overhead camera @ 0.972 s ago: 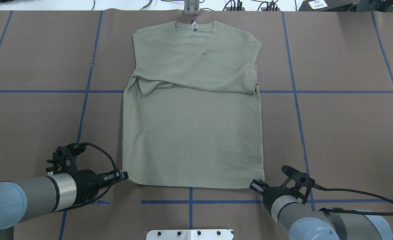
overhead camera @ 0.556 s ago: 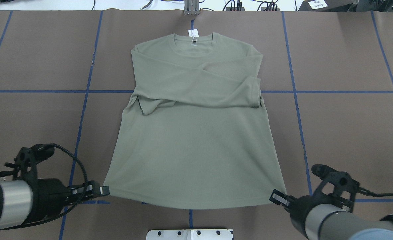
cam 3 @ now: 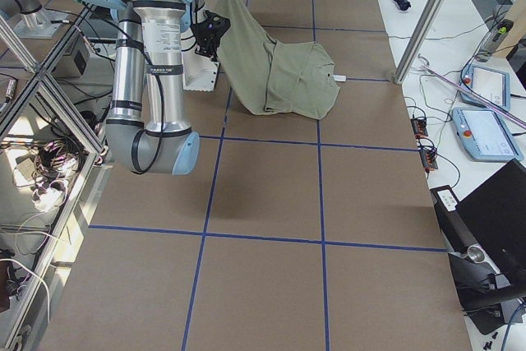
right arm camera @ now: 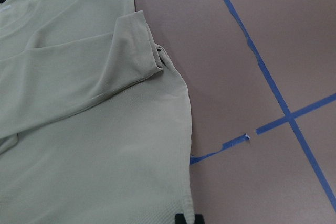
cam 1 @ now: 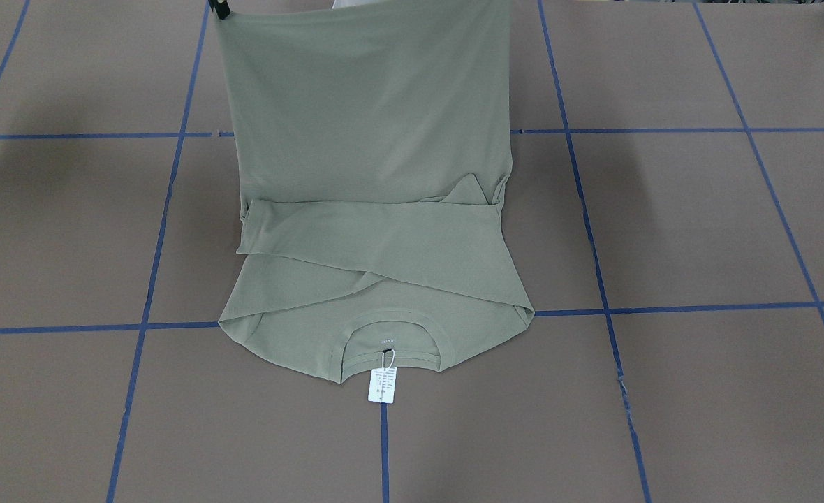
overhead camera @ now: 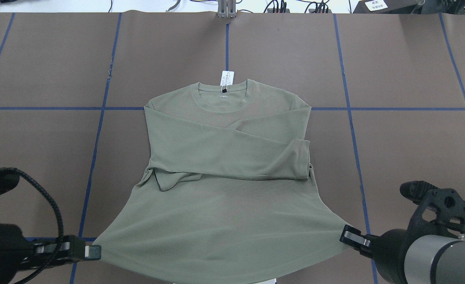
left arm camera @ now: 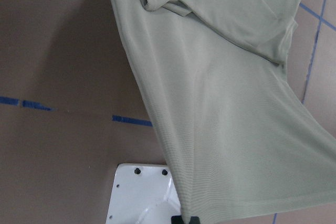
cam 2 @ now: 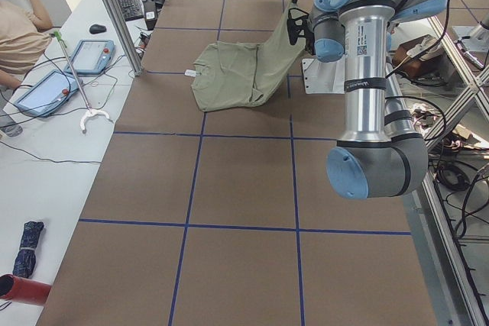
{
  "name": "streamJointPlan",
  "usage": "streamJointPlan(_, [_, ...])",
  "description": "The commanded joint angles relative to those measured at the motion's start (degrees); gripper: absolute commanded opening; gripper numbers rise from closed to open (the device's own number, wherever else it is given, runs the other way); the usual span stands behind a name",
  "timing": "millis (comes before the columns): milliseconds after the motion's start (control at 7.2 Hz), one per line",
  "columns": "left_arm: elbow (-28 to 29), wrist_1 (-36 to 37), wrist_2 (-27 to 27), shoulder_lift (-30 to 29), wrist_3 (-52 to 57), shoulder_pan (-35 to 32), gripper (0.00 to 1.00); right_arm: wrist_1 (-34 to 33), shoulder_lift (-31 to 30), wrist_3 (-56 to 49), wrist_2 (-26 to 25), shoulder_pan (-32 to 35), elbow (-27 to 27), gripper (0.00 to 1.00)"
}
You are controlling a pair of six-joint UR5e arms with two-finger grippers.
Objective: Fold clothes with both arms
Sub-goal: 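Lift the hem with both grippers and fold it toward the collar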
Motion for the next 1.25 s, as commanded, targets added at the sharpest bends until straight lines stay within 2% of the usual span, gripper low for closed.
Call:
streamJointPlan(0, [13.6,0.4,-0.2,-8.6,11.0,-9.7,0.0,0.3,9.5,-9.9,0.2,8.8,-11.1,0.0])
streamJointPlan(139, [14.2,0.6,-0.5,-8.6,15.4,-15.1,0.0,0.6,12.2,-14.9,2.6,14.5,-16.6,0.0])
streamJointPlan(417, [15.0,2.3,-0.1,-8.8,17.3,-21.0,0.0,0.7,17.8,-23.2,8.8,26.3,-25.7,0.0])
streamJointPlan(556, [20.7,2.2,0.3,-13.6,17.3,-22.3,0.0,10.6,18.0,-25.3,10.8,30.4,-33.6,0.0])
streamJointPlan(694, [32.5,2.0,4.1,-22.9,17.3,-22.8,0.0,21.3,18.0,-25.8,12.0,32.5,-42.6,0.0])
streamJointPlan(833, [42.0,1.0,5.7,-28.0,17.5,-22.8,0.0,26.1,18.3,-26.8,12.0,33.8,-47.5,0.0])
streamJointPlan(972, [46.8,-3.6,5.9,-28.5,19.6,-23.0,0.0,26.9,20.6,-27.6,12.0,34.5,-52.0,0.0])
streamJointPlan(1111, [49.8,-4.9,6.0,-28.7,20.1,-22.9,0.0,27.1,23.0,-27.9,12.0,35.0,-57.0,0.0])
